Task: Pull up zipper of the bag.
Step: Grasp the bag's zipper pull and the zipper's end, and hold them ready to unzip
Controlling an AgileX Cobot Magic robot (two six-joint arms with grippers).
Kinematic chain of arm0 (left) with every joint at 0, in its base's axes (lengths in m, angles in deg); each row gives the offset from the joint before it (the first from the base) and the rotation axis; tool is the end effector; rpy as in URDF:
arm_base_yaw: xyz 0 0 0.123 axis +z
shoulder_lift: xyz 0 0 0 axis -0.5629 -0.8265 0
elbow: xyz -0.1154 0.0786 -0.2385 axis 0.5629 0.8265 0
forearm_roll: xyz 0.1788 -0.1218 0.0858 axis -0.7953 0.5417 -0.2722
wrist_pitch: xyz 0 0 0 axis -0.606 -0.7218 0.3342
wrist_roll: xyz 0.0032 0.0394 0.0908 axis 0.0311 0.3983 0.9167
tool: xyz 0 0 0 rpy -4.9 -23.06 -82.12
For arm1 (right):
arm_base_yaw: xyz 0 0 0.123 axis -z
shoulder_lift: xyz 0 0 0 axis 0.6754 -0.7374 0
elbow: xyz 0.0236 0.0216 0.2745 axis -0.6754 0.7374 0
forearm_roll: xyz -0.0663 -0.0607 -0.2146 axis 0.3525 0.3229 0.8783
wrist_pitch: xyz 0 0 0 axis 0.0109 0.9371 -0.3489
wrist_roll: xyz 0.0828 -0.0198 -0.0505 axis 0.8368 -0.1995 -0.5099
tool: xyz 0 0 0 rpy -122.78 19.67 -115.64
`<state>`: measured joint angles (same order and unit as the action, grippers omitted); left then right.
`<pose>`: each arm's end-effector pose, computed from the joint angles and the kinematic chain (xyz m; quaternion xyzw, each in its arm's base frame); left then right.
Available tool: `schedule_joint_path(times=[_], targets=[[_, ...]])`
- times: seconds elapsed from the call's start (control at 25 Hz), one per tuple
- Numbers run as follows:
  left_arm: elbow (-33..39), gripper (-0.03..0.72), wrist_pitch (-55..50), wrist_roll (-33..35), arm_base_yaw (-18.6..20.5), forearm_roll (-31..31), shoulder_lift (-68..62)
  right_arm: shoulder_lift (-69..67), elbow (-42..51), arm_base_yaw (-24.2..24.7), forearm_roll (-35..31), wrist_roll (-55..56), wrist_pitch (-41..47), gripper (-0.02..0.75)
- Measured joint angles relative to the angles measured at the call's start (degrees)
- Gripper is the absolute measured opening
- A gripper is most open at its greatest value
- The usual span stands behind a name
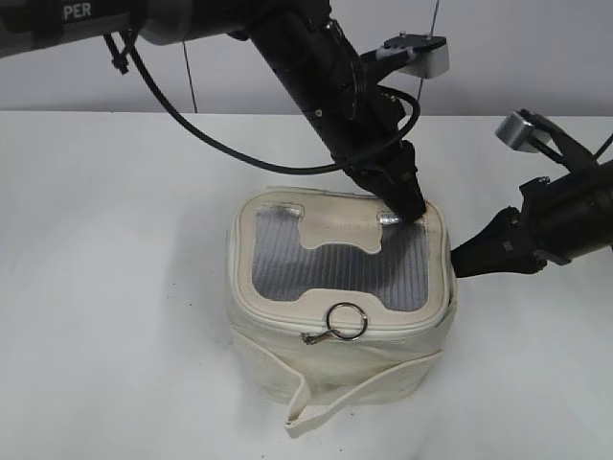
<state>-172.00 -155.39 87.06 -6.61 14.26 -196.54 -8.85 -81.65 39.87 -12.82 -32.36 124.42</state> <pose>0.3121 -0.3393 0.2195 0.5680 0.7643 -0.2864 0.1059 0.2700 0.0749 0.1661 -0.2753 0.8929 0.2985 0.1944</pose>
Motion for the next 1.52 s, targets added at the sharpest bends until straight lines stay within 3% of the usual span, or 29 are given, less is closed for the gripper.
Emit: schedule_joint_path(times=[0.32,0.76,0.88,1.0,1.08,1.2,1.52], targets=[[0.0,0.081,-0.05,0.0,0.0,0.0,0.0,-1.52,0.0,0.0,-3.27,-1.92,0.04,0.02],[0.0,0.081,-0.05,0.0,0.0,0.0,0.0,-4.41,-1.53,0.0,-6.97,-4.85,-1.65,0.355],[0.0,0.081,-0.05,0.0,0.0,0.0,0.0,-6.22,-2.6,0.0,-7.34,-6.86,-1.62,0.428],[0.0,0.081,-0.1,0.0,0.02,-0.05,0.0,-7.25,-2.87,0.06,-9.31,-10.91,-1.62,0.449],[0.0,0.081,-0.1,0.0,0.06,-0.18,0.0,-8.11,-2.99,0.06,-10.77,-13.04,-1.47,0.435],[0.0,0.081,-0.04,0.0,0.12,-0.45,0.0,-9.99,-3.41,0.06,-12.96,-15.35,-0.01,0.354],[0.0,0.081,-0.09,-0.12,0.31,-0.92,0.29,-11.03,-5.09,0.17,-16.47,-17.99,2.47,0.013]])
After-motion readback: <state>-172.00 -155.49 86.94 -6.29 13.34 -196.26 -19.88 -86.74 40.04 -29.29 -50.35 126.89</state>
